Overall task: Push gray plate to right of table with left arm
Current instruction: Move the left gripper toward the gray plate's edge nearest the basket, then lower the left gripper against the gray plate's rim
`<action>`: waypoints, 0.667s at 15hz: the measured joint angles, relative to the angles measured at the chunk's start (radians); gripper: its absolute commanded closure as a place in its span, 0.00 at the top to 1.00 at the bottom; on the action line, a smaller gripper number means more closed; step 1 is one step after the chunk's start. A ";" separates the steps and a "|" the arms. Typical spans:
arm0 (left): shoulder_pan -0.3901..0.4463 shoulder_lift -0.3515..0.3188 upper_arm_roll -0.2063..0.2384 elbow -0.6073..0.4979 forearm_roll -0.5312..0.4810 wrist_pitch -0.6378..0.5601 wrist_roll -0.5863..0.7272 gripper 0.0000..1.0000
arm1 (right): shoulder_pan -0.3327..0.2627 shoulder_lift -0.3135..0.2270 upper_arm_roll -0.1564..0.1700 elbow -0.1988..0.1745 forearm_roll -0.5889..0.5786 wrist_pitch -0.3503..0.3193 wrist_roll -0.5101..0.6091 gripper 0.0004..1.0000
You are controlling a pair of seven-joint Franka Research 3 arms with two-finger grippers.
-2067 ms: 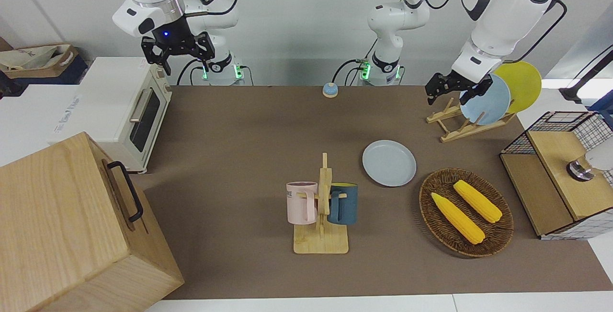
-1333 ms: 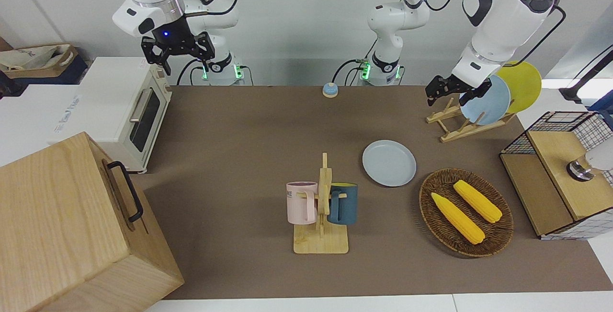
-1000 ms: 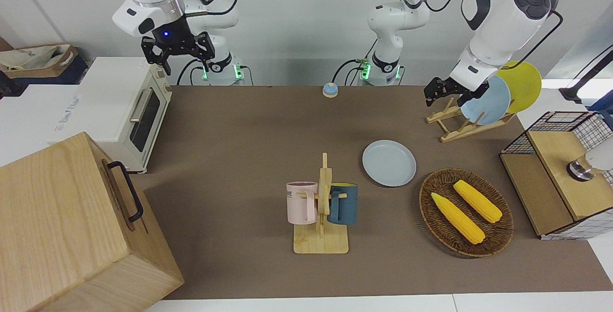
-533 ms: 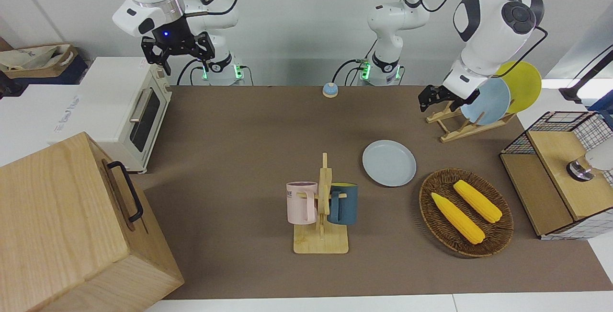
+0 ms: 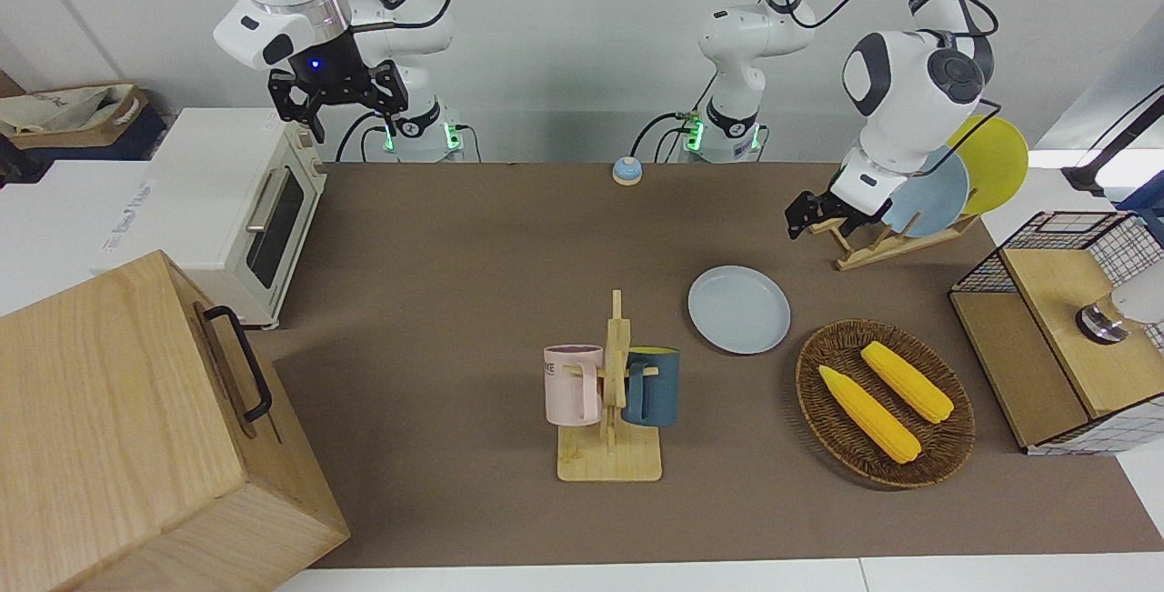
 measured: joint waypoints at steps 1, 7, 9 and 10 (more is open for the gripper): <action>0.000 -0.002 0.000 -0.021 -0.004 0.024 -0.004 0.99 | 0.000 0.000 0.000 0.000 0.000 0.000 0.000 0.98; -0.001 -0.005 -0.014 -0.138 -0.011 0.192 -0.065 0.99 | 0.000 0.000 0.000 0.000 0.000 0.000 0.000 0.98; -0.011 -0.003 -0.018 -0.184 -0.011 0.268 -0.095 0.99 | 0.000 0.000 0.000 0.000 0.000 0.000 0.000 0.98; -0.014 0.000 -0.022 -0.211 -0.011 0.312 -0.107 0.99 | 0.000 0.000 0.000 0.000 0.000 0.000 0.000 0.98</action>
